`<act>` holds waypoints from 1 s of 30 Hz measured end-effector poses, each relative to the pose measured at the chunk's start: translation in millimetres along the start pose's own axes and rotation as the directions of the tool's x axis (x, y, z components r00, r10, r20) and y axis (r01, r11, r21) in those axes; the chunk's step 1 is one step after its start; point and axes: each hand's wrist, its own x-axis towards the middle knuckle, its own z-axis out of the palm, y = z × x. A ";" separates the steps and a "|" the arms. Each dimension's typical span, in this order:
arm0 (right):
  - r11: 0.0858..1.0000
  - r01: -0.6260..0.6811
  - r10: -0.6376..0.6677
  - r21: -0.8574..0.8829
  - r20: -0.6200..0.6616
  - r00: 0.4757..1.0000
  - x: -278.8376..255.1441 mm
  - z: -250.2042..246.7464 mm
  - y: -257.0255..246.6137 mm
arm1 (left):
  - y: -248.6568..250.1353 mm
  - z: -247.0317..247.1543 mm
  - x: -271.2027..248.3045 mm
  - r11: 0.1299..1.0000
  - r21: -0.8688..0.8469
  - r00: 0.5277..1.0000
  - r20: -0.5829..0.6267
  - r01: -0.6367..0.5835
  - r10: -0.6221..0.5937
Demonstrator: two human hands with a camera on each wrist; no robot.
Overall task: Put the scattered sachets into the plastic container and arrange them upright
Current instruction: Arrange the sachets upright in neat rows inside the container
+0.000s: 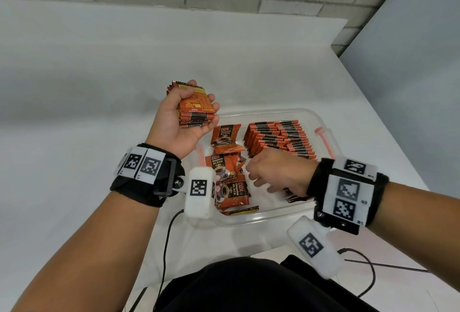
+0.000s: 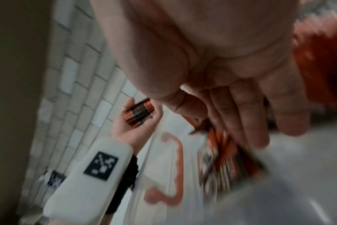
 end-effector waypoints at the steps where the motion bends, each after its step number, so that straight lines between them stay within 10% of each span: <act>1: 0.998 0.046 -0.047 -0.030 -0.020 0.999 -5.9 -9.4 -1.8 | 0.5 1.6 -1.2 1.000 0.003 1.000 0.003 -0.006 0.006; 11: 0.853 0.520 -0.472 0.050 -0.356 0.807 -41.9 -79.5 -19.6 | -8.0 45.3 -17.8 0.975 0.210 0.966 0.225 0.077 -0.125; 22: 0.788 0.613 -0.555 0.059 -0.364 0.748 -31.6 -81.1 -2.9 | -37.2 61.4 -19.1 0.899 0.413 0.934 0.242 0.146 -0.263; 30: 0.696 0.701 -0.663 -0.158 -0.515 0.543 -32.1 -83.5 7.4 | -42.1 63.1 -8.8 0.951 0.277 0.958 0.204 0.138 -0.199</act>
